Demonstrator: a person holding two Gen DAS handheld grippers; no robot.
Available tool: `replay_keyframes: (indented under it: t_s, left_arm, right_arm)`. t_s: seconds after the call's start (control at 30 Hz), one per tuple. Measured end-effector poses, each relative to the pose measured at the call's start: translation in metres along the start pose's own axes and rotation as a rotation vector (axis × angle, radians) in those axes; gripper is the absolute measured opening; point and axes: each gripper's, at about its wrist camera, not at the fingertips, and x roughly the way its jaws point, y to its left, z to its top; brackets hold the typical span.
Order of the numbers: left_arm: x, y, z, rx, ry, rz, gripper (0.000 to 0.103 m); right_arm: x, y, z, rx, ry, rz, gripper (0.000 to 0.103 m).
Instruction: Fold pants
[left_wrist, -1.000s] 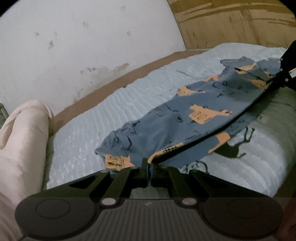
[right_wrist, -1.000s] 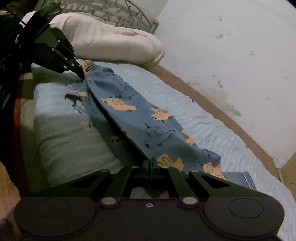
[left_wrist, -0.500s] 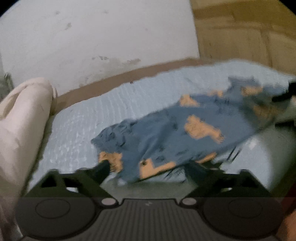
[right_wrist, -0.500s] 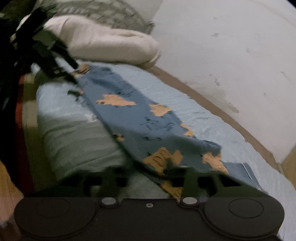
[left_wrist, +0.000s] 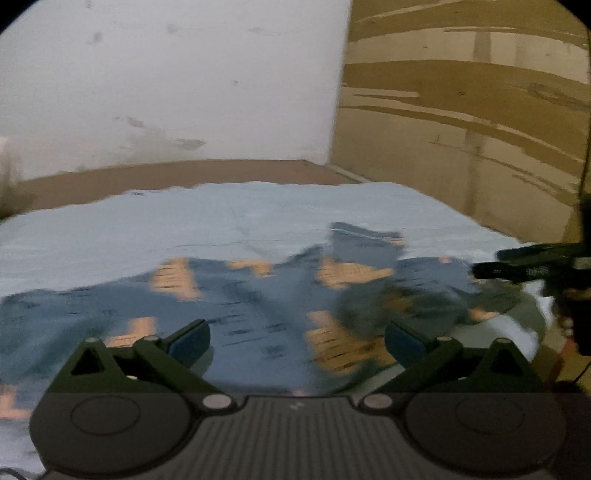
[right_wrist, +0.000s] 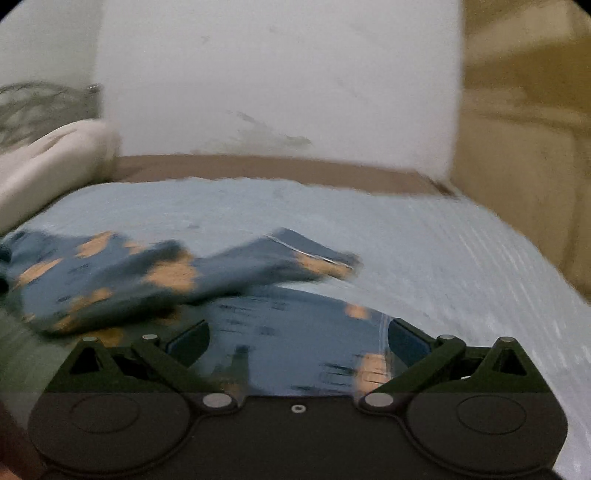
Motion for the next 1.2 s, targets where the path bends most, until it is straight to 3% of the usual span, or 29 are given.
replay_keyframes:
  t_s: [0.1,0.17,0.27,0.33,0.43,0.6,0.73,1.0,1.1,1.17,1.2]
  left_arm:
    - [0.027,-0.018,0.005,-0.033,0.017,-0.064,0.102]
    - [0.04,-0.028,0.009,-0.046,0.01,-0.062,0.102]
    - [0.056,-0.04,0.012,-0.018,0.019,-0.041,0.096]
    - [0.063,-0.042,0.013,-0.011,0.045,-0.047,0.09]
    - [0.071,-0.038,0.013,-0.043,0.095,-0.03,0.084]
    - [0.069,-0.029,0.01,-0.091,0.101,-0.035,0.084]
    - [0.067,-0.029,0.009,-0.083,0.101,-0.036,0.084]
    - [0.066,-0.024,0.004,-0.103,0.101,-0.064,0.087]
    - [0.066,-0.021,0.006,-0.129,0.097,-0.098,0.089]
    - [0.068,-0.018,0.007,-0.163,0.097,-0.133,0.09]
    - [0.069,-0.018,0.008,-0.179,0.096,-0.145,0.09]
  right_arm:
    - [0.022,-0.039,0.006,0.118,0.092,0.022,0.102]
    - [0.034,-0.06,0.004,0.19,0.143,0.027,0.1]
    - [0.052,-0.077,0.005,0.256,0.182,0.063,0.084]
    - [0.056,-0.084,0.006,0.279,0.19,0.074,0.059]
    - [0.059,-0.081,0.008,0.232,0.197,0.059,0.036]
    - [0.055,-0.058,0.023,0.031,0.164,-0.002,0.022]
    - [0.056,-0.031,0.036,-0.191,0.125,-0.103,0.021]
    - [0.091,-0.033,0.021,-0.233,0.204,-0.136,0.026]
    - [0.087,-0.034,0.022,-0.237,0.181,-0.137,0.038]
    - [0.083,-0.037,0.03,-0.201,0.169,-0.132,0.053]
    - [0.08,-0.037,0.036,-0.179,0.156,-0.122,0.071]
